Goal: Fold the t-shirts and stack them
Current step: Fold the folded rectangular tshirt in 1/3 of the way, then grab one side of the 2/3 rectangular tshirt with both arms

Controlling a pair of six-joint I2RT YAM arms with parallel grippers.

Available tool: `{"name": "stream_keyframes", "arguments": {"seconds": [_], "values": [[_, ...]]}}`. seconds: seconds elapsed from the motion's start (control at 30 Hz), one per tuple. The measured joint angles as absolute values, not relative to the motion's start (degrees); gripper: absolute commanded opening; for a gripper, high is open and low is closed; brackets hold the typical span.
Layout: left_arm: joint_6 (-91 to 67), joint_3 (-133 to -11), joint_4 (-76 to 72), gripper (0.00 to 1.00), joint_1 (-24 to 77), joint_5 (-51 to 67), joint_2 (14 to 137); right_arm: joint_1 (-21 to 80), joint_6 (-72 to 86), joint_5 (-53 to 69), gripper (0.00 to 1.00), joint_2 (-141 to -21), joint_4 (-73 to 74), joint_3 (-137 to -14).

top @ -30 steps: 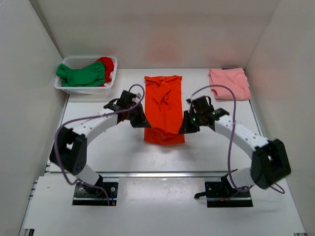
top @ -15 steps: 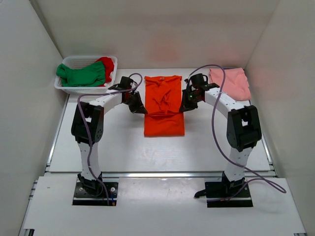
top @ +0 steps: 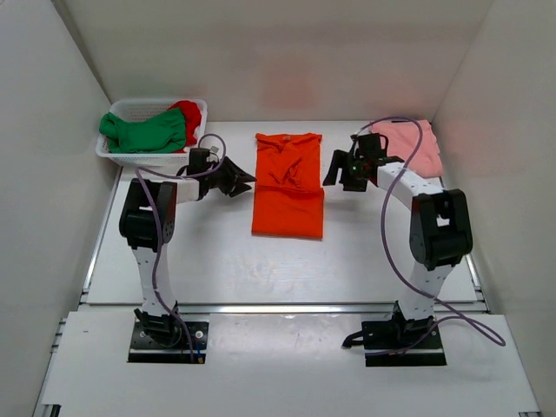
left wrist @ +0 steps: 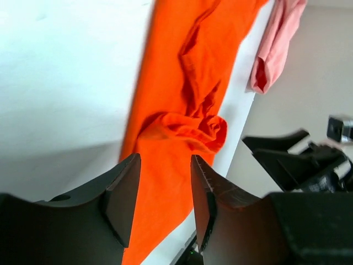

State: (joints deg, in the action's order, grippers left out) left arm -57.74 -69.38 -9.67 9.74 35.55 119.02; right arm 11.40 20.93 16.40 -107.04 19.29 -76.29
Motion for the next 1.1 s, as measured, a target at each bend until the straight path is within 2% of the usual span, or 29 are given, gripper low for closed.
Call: {"name": "stream_keyframes", "arguments": {"seconds": [0.07,0.23,0.4,0.47,0.63,0.9,0.93,0.97,1.0,1.03,1.1], "values": [[-57.4,-67.5,-9.3,0.53,8.7,35.3,118.0,11.3,22.2,14.1,0.71,-103.2,19.3,-73.0],[-51.5,-60.8,-2.0,0.56,11.5,30.3,107.0,15.7,27.9,9.8,0.56,-91.9,16.0,-59.6],[-47.5,-52.5,2.6,0.57,19.6,22.1,95.6,23.5,36.3,5.2,0.57,-85.2,13.4,-45.8],[-47.5,-48.2,2.6,0.57,22.5,19.1,93.4,25.9,39.6,3.7,0.61,-84.0,12.4,-42.1],[-48.9,-42.6,4.6,0.57,24.5,12.4,92.3,27.0,45.2,1.7,0.59,-83.7,8.1,-39.9],[-51.0,-42.7,2.5,0.56,25.6,7.3,92.6,27.0,48.7,2.2,0.38,-87.3,2.9,-40.1],[-51.3,-42.8,1.9,0.52,25.8,7.1,92.9,27.0,48.9,2.4,0.32,-87.8,2.5,-40.2],[-51.7,-42.9,1.3,0.27,26.1,6.9,93.3,27.2,49.1,2.4,0.25,-88.2,2.3,-40.4],[-52.2,-43.0,0.9,0.00,26.4,6.7,93.7,27.4,49.1,2.5,0.10,-88.6,2.3,-40.5],[-52.6,-43.0,0.8,0.00,26.8,6.3,94.2,27.6,48.8,2.7,0.00,-89.0,2.3,-40.8],[-52.2,-43.2,0.9,0.00,27.2,6.7,95.0,28.3,48.6,2.8,0.00,-89.8,2.9,-41.2]]}}
